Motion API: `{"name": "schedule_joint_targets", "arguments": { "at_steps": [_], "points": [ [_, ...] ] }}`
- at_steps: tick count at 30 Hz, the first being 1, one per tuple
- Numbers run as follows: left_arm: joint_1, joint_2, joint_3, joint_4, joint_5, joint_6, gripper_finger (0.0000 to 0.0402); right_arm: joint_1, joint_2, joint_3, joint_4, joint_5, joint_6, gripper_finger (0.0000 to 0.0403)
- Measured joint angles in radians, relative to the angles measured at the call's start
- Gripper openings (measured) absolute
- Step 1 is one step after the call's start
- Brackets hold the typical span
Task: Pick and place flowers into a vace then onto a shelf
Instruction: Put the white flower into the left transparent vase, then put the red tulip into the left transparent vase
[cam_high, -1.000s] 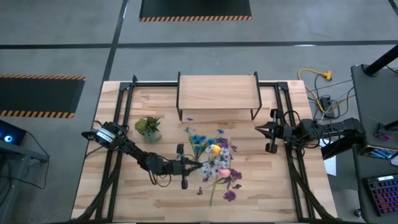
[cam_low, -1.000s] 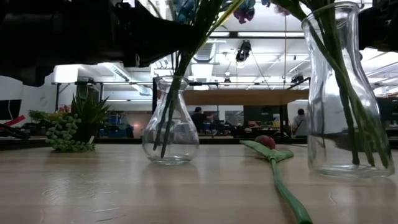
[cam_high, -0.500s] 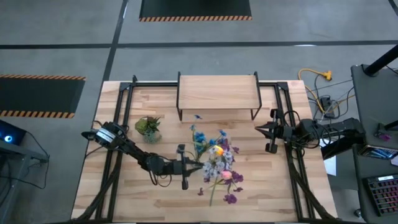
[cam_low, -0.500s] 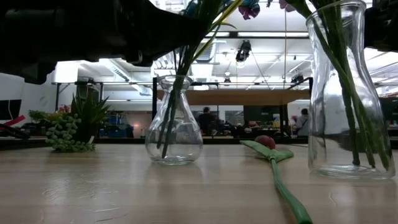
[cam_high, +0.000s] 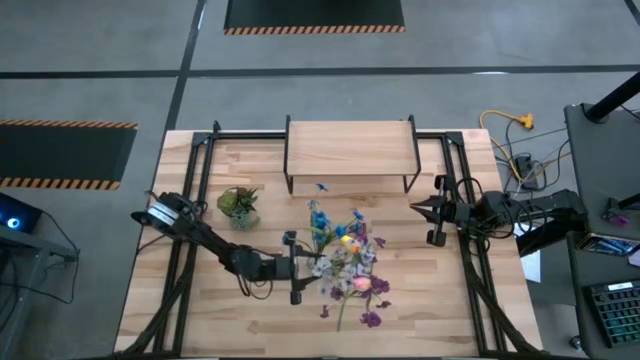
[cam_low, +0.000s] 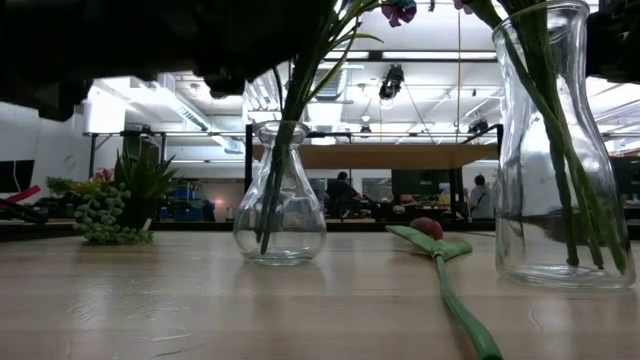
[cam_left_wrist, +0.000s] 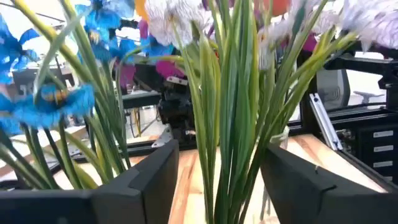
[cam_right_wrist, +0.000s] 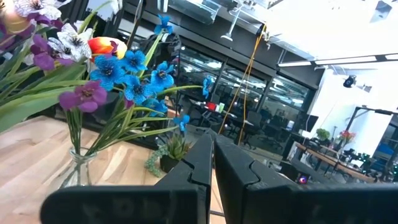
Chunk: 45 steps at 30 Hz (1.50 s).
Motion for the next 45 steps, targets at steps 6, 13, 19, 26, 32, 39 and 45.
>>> {"name": "schedule_joint_targets", "arguments": {
  "at_steps": [6,13,19,26,32,39,45],
  "points": [
    [-0.007,-0.098,0.0,-0.162,0.0,-0.054,0.022,0.0,0.0,0.0,0.0,0.0,0.0,0.0009],
    [-0.007,-0.282,0.0,-0.478,0.0,-0.152,0.0221,0.0,0.0,0.0,0.0,0.0,0.0,0.0009],
    [-0.008,-0.413,0.0,-0.665,0.001,-0.182,0.0221,0.0,0.0,0.0,0.0,0.0,0.0,0.0009],
    [-0.013,-0.485,-0.001,-0.775,0.0,-0.227,0.0221,0.0,0.0,0.0,0.0,0.0,0.0,0.0009],
    [-0.013,-0.527,-0.001,-0.791,0.0,-0.227,0.0221,0.0,0.0,0.0,0.0,0.0,0.0,0.0009],
    [-0.025,-0.566,-0.001,-0.898,0.0,-0.291,0.0221,0.0,0.0,0.0,0.0,0.0,0.0,0.0009],
    [-0.044,-0.617,-0.001,-1.008,-0.001,-0.457,0.0221,0.0,0.0,0.0,0.0,0.0,0.0,0.0009]
  ]
}}
